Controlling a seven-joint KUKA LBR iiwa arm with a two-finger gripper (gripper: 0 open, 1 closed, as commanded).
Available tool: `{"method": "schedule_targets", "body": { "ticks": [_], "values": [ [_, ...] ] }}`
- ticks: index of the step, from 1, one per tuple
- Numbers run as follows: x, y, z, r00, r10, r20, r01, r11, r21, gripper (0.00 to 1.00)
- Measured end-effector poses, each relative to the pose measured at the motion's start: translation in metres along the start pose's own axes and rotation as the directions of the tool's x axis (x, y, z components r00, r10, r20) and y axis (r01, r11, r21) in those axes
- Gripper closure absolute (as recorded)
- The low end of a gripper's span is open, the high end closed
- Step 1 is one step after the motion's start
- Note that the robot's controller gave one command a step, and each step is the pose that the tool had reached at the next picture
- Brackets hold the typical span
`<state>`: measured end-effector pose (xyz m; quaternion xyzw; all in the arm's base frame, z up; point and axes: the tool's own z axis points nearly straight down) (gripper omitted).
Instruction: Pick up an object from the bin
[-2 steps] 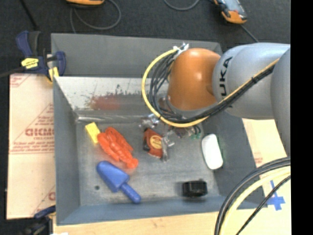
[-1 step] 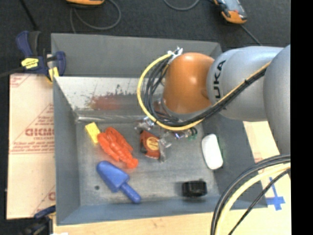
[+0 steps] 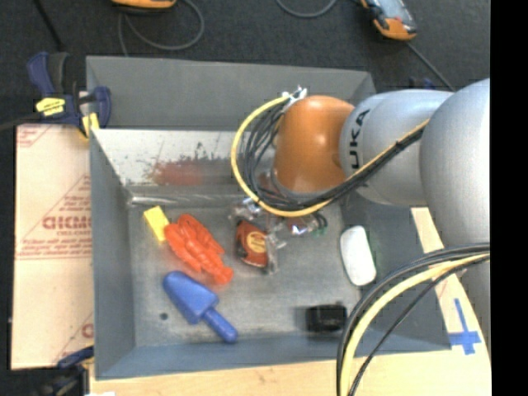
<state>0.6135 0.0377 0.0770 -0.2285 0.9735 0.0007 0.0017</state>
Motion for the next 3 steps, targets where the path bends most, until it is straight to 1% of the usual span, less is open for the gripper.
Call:
{"method": "schedule_targets", "body": {
  "ticks": [1, 2, 3],
  "values": [
    [0.01, 0.003, -0.047, 1.0, 0.004, -0.011, -0.004, 1.0, -0.001, 1.0],
    [-0.001, -0.002, -0.062, 1.0, 0.013, 0.011, -0.013, 1.0, 0.007, 1.0],
    [0.005, 0.01, -0.04, 1.0, 0.017, -0.008, -0.017, 1.0, -0.003, 1.0]
  ]
}}
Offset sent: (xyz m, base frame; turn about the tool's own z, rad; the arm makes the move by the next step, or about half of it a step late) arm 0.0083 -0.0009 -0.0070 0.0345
